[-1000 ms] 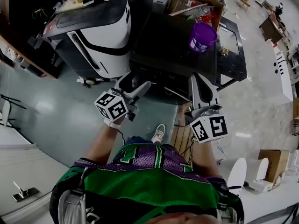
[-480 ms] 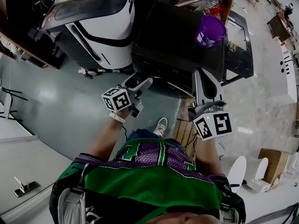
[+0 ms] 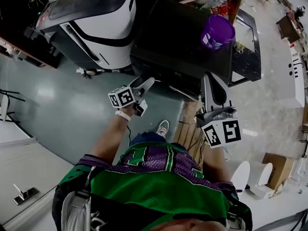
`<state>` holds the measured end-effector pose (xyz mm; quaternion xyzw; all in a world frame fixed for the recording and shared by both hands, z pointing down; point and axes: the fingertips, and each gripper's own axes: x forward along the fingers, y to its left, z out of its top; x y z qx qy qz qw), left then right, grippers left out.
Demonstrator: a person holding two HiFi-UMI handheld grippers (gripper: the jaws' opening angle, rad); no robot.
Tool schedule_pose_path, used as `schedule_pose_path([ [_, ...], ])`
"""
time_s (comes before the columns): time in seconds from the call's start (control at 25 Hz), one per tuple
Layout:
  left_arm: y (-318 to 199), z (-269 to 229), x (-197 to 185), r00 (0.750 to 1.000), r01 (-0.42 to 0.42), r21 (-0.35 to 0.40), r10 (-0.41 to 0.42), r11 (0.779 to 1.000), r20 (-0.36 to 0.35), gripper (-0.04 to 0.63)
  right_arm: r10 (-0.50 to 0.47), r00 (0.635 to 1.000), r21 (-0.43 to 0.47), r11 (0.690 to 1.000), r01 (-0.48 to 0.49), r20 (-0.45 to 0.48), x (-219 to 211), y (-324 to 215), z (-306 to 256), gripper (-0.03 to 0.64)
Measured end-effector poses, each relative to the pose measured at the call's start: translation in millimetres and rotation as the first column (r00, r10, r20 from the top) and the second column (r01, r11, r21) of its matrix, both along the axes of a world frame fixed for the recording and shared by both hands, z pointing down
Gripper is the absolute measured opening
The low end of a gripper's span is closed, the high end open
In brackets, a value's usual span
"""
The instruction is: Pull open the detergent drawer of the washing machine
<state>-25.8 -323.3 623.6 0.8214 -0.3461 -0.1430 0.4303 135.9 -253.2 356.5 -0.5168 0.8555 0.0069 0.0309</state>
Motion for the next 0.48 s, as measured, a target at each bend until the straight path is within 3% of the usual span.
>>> schedule_pose_path([
  [0.16, -21, 19, 1, 0.992, 0.032, -0.066, -0.039, 0.997, -0.121, 0.391, 0.011, 1.000, -0.016, 1.000, -0.011, -0.005, 9, -13, 7, 0.003],
  [0.48, -59, 62, -5, 0.966, 0.094, -0.172, -0.131, 0.981, -0.221, 0.397, 0.021, 1.000, -0.051, 0.998, -0.021, -0.009, 24, -36, 22, 0.003],
])
